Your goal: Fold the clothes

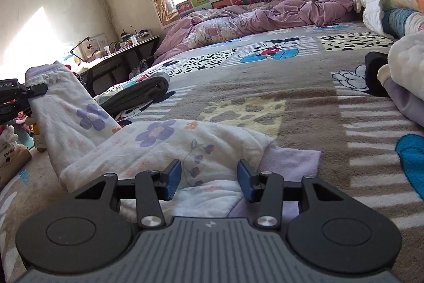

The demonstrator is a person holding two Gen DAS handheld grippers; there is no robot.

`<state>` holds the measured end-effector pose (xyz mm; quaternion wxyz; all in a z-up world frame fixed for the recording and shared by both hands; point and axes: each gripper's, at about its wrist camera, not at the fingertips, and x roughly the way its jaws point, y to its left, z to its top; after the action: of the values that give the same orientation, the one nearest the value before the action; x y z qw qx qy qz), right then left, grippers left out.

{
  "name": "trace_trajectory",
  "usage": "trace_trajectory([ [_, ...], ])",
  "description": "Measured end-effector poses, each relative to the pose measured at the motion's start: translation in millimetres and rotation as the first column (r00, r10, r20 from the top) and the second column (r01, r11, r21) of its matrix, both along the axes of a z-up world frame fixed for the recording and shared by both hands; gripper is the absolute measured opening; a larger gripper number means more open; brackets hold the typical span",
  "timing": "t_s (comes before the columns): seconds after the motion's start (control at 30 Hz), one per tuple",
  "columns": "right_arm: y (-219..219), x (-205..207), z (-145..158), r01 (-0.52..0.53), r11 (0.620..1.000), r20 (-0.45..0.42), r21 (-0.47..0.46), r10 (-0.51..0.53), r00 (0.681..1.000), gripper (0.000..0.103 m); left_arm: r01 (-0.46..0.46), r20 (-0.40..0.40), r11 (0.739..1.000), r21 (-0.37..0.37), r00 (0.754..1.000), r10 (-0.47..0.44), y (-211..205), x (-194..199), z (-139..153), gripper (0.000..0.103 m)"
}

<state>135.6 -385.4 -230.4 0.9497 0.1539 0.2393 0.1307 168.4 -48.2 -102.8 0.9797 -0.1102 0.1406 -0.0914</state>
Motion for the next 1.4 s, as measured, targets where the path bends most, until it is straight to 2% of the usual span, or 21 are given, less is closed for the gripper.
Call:
trace_trajectory([
  [0.1,-19.7,-1.6,-1.3,0.015,0.991,-0.001,0.136,-0.015,1.000,0.047,0.051,0.030,0.994,0.100,0.998,-0.055,-46.2,-8.1,1.8,0.016],
  [0.2,-47.3,-5.8,-4.2,0.053,0.950,0.001,0.309,-0.056,0.998,0.047,0.088,0.046,0.971,0.224,0.994,-0.101,-91.6,-15.0,-6.3,0.016],
  [0.27,-67.5,-10.6,-6.8,0.086,0.903,0.006,0.422,-0.097,0.995,0.049,0.106,0.067,0.934,0.342,0.988,-0.137,-126.5,-22.4,-19.3,0.016],
  [0.37,-92.5,-18.2,-10.4,0.134,0.849,0.015,0.511,-0.165,0.986,0.049,0.134,0.072,0.880,0.455,0.980,-0.186,-165.3,-31.2,-38.5,0.016],
  [0.5,-113.2,-23.7,-15.4,0.182,0.806,0.016,0.564,-0.232,0.973,0.049,0.145,0.085,0.765,0.627,0.964,-0.252,-207.7,-49.7,-71.9,0.016],
  [0.57,-117.1,-23.7,-15.4,0.182,0.797,0.024,0.576,-0.239,0.971,0.049,0.145,0.088,0.701,0.698,0.954,-0.285,-224.1,-61.6,-87.6,0.016],
  [0.63,-120.8,-23.6,-15.4,0.182,0.788,0.032,0.589,-0.247,0.969,0.049,0.164,0.074,0.652,0.741,0.944,-0.321,-233.8,-72.0,-102.0,0.016],
  [0.73,-123.9,-21.6,-13.7,0.179,0.793,0.044,0.582,-0.250,0.967,0.049,0.191,0.046,0.574,0.796,0.927,-0.372,-247.5,-87.4,-123.5,0.016],
  [0.83,-125.8,-21.7,-11.2,0.167,0.801,0.064,0.575,-0.248,0.967,0.049,0.245,-0.019,0.518,0.820,0.916,-0.402,-253.2,-88.7,-139.8,0.018],
  [0.87,-126.1,-22.3,-9.9,0.163,0.807,0.076,0.567,-0.249,0.966,0.049,0.254,-0.026,0.524,0.813,0.915,-0.402,-251.3,-90.1,-138.3,0.019],
  [0.9,-126.1,-22.7,-9.1,0.160,0.813,0.085,0.560,-0.249,0.965,0.049,0.273,-0.039,0.541,0.795,0.914,-0.404,-247.4,-90.4,-133.6,0.021],
  [0.97,-125.3,-23.9,-6.7,0.153,0.824,0.101,0.546,-0.246,0.964,0.049,0.340,-0.065,0.576,0.743,0.894,-0.443,-234.8,-92.7,-120.2,0.028],
  [1.0,-124.3,-24.0,-5.4,0.151,0.830,0.107,0.537,-0.244,0.964,0.049,0.373,-0.077,0.591,0.715,0.882,-0.464,-228.4,-94.0,-113.4,0.048],
  [1.03,-122.7,-24.1,-3.8,0.149,0.839,0.113,0.523,-0.242,0.964,0.049,0.404,-0.085,0.598,0.692,0.869,-0.488,-221.3,-98.6,-105.8,0.057],
  [1.1,-117.4,-25.0,0.0,0.143,0.861,0.128,0.488,-0.232,0.964,0.049,0.462,-0.096,0.606,0.647,0.838,-0.537,-206.7,-109.0,-90.3,0.057],
  [1.17,-110.8,-26.3,4.6,0.134,0.885,0.146,0.445,-0.219,0.965,0.049,0.486,-0.092,0.630,0.606,0.829,-0.551,-188.3,-116.1,-71.2,0.056],
  [1.23,-103.2,-28.2,10.5,0.122,0.910,0.172,0.396,-0.203,0.964,0.049,0.434,-0.060,0.715,0.548,0.873,-0.484,-164.3,-106.0,-53.8,0.046],
  [1.3,-91.4,-31.9,18.3,0.106,0.940,0.210,0.324,-0.180,0.961,0.049,0.368,-0.032,0.796,0.481,0.914,-0.404,-139.9,-94.4,-36.6,0.041],
  [1.4,-63.1,-39.7,30.8,0.042,0.979,0.297,0.198,-0.101,0.950,0.049,0.265,-0.039,0.896,0.358,0.962,-0.269,-109.8,-55.1,-23.8,0.035],
])
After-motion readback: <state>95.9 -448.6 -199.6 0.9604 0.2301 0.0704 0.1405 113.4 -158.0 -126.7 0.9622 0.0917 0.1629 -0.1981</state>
